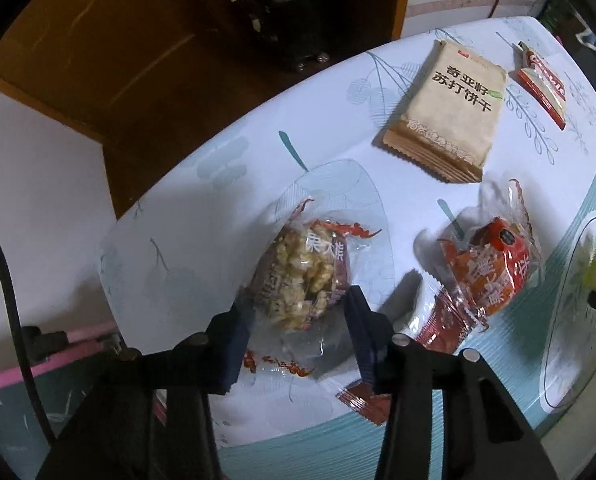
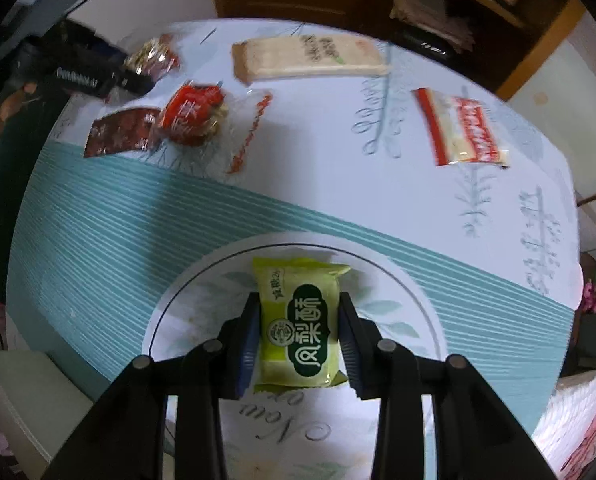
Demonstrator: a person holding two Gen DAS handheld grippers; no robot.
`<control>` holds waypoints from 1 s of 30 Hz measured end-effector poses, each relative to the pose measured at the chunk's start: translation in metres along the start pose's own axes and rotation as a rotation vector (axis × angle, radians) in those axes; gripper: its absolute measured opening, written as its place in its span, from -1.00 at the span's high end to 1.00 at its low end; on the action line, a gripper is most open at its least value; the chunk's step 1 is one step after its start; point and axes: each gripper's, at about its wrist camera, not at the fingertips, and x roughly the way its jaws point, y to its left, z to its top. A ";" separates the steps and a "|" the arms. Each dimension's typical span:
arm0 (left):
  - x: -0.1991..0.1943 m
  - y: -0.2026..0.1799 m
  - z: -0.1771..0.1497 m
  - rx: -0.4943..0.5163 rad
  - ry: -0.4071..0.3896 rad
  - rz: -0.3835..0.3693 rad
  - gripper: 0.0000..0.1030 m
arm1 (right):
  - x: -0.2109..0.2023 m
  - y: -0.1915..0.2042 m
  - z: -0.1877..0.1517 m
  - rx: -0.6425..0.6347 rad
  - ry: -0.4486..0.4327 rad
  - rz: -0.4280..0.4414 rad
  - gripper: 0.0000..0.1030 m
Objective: Organize snacks
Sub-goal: 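Grasp a clear nut snack bag with the left gripper while the right grasps the green pastry pack, then carry both packs over the white tray and open both grippers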
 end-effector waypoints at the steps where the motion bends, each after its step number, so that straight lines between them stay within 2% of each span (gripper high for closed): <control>1: -0.001 0.000 -0.004 -0.015 -0.001 -0.001 0.16 | -0.006 -0.001 -0.001 0.010 -0.011 0.003 0.29; 8: -0.048 0.001 -0.043 -0.147 -0.079 0.000 0.16 | -0.046 -0.003 -0.009 0.017 -0.068 -0.008 0.30; 11: -0.085 0.000 -0.061 -0.183 -0.120 0.006 0.16 | -0.065 0.002 -0.020 0.028 -0.098 -0.020 0.30; 15: -0.132 -0.008 -0.082 -0.230 -0.157 0.051 0.16 | -0.084 0.002 -0.029 0.040 -0.125 -0.009 0.30; 17: -0.157 -0.017 -0.088 -0.251 -0.169 0.060 0.16 | -0.096 0.005 -0.038 0.043 -0.143 -0.004 0.30; 22: -0.213 -0.056 -0.135 -0.256 -0.190 0.068 0.16 | -0.134 0.013 -0.063 0.044 -0.190 0.024 0.29; 30: -0.279 -0.127 -0.226 -0.249 -0.229 0.022 0.15 | -0.189 0.018 -0.116 0.060 -0.257 0.083 0.29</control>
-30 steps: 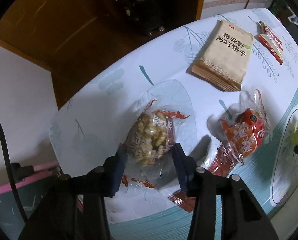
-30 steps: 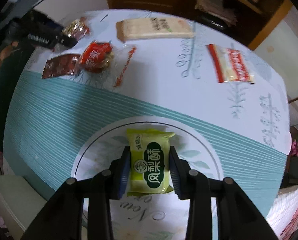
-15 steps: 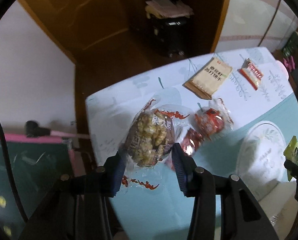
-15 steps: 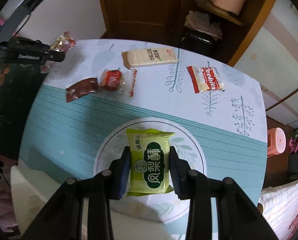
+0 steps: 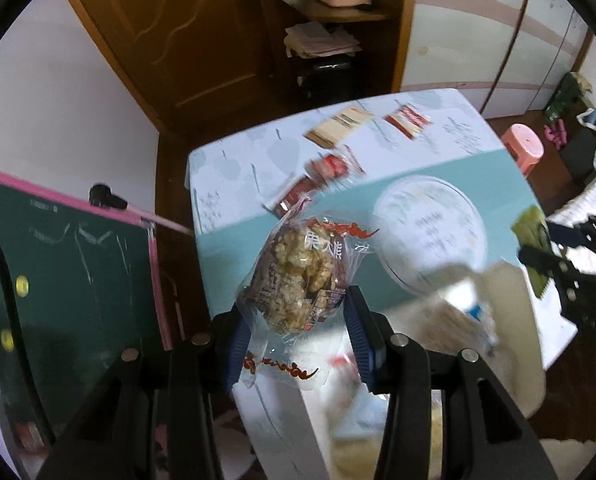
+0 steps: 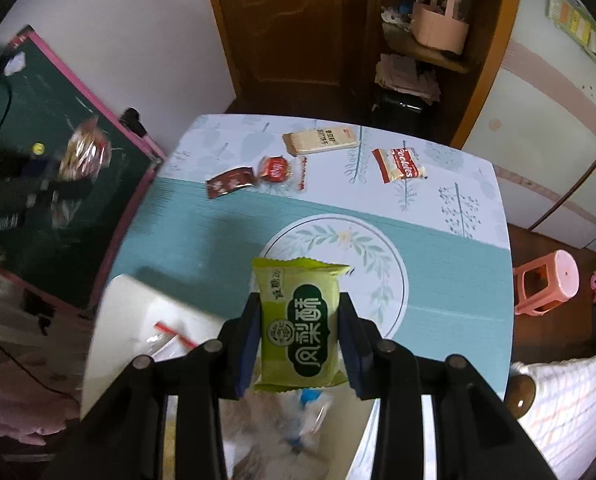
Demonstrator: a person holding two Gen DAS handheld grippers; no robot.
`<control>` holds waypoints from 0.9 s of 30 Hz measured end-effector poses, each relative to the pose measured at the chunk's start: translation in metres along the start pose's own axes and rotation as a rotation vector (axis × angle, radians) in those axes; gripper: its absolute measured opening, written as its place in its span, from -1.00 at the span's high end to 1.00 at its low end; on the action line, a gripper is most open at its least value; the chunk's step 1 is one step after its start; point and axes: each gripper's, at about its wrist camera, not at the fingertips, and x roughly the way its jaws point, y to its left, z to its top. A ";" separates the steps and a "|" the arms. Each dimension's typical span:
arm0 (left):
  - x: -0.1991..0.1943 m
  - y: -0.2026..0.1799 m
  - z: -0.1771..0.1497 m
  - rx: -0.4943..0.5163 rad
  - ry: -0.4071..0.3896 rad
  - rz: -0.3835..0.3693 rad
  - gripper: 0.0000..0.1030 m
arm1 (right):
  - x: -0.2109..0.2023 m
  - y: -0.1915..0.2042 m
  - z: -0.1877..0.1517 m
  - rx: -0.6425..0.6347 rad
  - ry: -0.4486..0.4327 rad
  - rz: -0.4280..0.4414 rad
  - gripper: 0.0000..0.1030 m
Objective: Organize snacks
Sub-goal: 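Carry both packs over the white tray and open both grippers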
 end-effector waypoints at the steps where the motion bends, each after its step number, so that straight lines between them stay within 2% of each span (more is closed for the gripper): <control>1: -0.007 -0.005 -0.009 -0.004 -0.006 -0.003 0.15 | -0.009 0.002 -0.006 0.003 -0.009 0.010 0.29; 6: -0.039 -0.028 -0.058 -0.045 -0.041 -0.016 0.15 | -0.041 0.010 -0.033 0.012 -0.037 0.050 0.29; 12: -0.051 -0.053 -0.105 -0.126 -0.050 -0.026 0.15 | -0.074 0.026 -0.065 0.018 -0.069 0.107 0.29; 20: -0.048 -0.076 -0.140 -0.193 -0.044 -0.004 0.15 | -0.095 0.043 -0.103 0.025 -0.084 0.141 0.29; 27: -0.037 -0.094 -0.157 -0.175 -0.008 0.012 0.15 | -0.095 0.048 -0.127 0.030 -0.076 0.107 0.29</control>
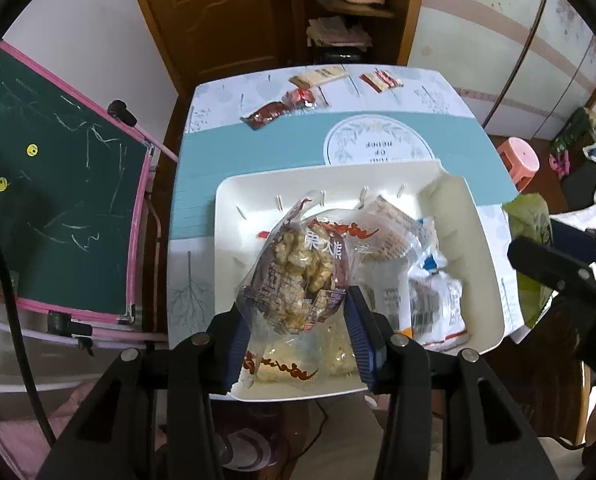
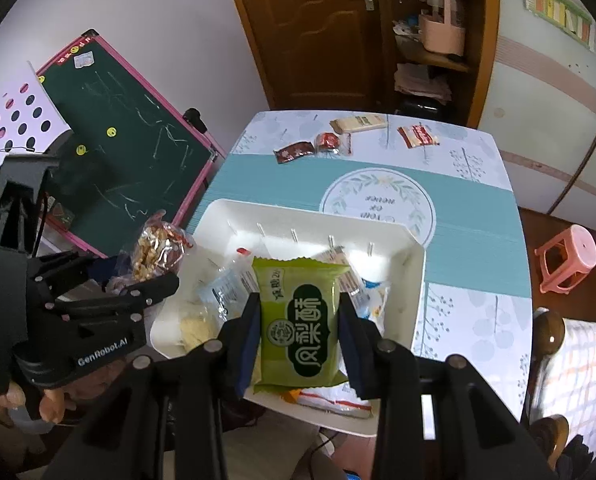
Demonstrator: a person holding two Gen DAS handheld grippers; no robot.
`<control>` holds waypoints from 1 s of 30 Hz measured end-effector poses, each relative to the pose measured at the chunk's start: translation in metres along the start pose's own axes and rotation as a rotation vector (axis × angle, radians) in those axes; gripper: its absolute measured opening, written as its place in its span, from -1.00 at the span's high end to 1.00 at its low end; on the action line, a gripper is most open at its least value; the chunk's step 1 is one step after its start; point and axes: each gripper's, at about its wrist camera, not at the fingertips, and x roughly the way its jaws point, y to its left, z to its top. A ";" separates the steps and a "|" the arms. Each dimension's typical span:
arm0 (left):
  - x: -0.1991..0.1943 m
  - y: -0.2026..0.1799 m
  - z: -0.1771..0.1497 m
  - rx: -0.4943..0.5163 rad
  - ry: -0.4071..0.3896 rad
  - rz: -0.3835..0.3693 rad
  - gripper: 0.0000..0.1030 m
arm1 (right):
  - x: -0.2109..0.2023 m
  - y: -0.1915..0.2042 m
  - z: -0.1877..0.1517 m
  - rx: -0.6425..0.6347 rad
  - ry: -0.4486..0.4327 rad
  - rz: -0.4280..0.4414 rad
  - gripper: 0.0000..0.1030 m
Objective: Organize snacks
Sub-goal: 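Carry both packs over the white tray and open both grippers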
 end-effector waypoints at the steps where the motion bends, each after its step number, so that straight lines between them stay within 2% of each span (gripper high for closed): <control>1: 0.001 -0.002 -0.001 0.005 -0.002 0.006 0.15 | -0.001 -0.001 -0.002 0.004 -0.001 -0.004 0.29; 16: 0.009 -0.014 -0.004 0.030 -0.011 0.018 0.14 | 0.002 0.001 -0.011 0.022 0.002 -0.041 0.29; 23: 0.012 -0.014 0.000 0.035 -0.013 0.048 0.10 | 0.007 0.001 -0.007 0.026 0.007 -0.054 0.28; 24: 0.012 -0.012 0.000 0.033 -0.012 0.050 0.06 | 0.007 0.001 -0.007 0.026 0.009 -0.053 0.28; 26: 0.012 -0.011 0.001 0.025 -0.015 0.057 -0.17 | 0.008 0.001 -0.006 0.034 0.014 -0.054 0.26; 28: 0.009 -0.009 0.002 0.018 -0.031 0.075 -0.78 | 0.010 0.000 -0.004 0.045 0.016 -0.057 0.15; 30: 0.006 -0.007 0.004 0.017 -0.050 0.090 -0.82 | 0.010 -0.001 -0.002 0.052 0.007 -0.065 -0.07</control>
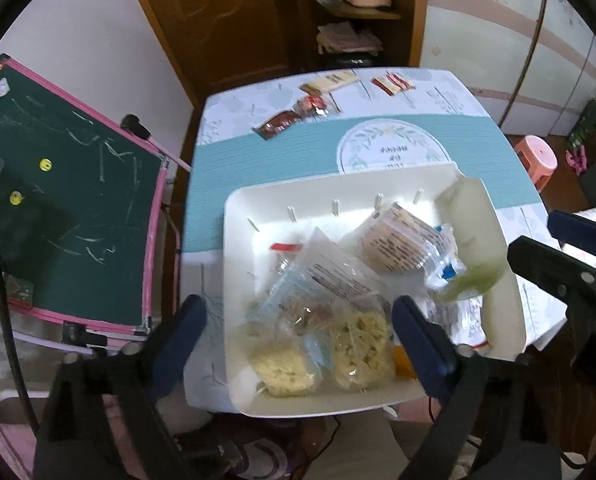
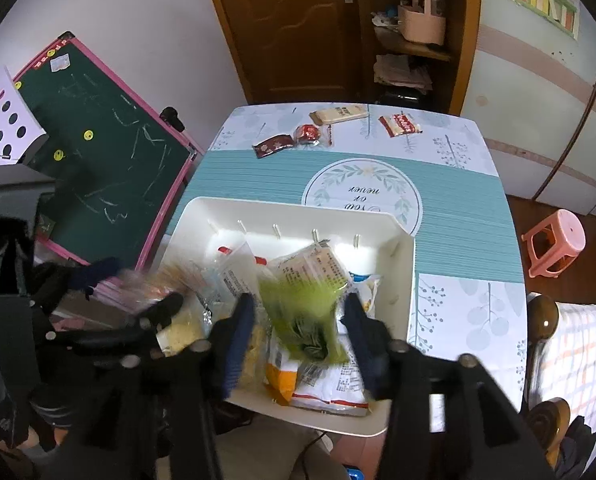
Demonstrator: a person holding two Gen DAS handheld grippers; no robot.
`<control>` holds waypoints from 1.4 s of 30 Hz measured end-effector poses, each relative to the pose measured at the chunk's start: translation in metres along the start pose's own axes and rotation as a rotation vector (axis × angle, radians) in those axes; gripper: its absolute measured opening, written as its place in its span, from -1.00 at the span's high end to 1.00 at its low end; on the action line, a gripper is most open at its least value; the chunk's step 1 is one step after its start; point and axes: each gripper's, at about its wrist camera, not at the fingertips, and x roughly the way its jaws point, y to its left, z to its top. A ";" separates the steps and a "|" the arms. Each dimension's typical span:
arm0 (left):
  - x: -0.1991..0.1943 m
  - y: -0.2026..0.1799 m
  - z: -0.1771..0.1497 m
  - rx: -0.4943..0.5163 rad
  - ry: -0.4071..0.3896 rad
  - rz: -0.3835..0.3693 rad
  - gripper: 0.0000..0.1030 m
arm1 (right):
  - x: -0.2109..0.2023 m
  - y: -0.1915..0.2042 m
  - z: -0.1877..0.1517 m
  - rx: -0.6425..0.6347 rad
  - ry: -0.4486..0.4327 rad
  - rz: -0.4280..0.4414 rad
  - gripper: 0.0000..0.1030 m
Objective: Organize snacks
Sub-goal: 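Carry both packs over the white tray and open both grippers, then withdraw both open grippers from the tray toward the table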
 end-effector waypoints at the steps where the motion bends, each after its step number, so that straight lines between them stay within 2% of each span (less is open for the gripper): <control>1: 0.000 0.000 0.001 0.003 -0.001 0.004 -0.82 | -0.001 -0.001 0.001 0.003 -0.008 -0.003 -0.10; 3: 0.001 0.001 0.002 0.008 0.009 0.011 -0.82 | -0.002 -0.001 0.002 0.007 -0.019 -0.003 -0.15; 11: 0.008 0.001 0.001 0.003 0.041 0.021 -0.82 | 0.001 -0.001 0.004 0.013 -0.009 0.005 -0.16; 26: 0.006 -0.007 -0.003 0.007 0.040 0.021 -0.82 | 0.002 -0.002 0.000 0.014 0.004 0.008 -0.16; 42: 0.012 -0.039 0.007 0.065 0.056 0.007 -0.82 | 0.001 -0.031 -0.011 0.062 0.023 -0.011 -0.16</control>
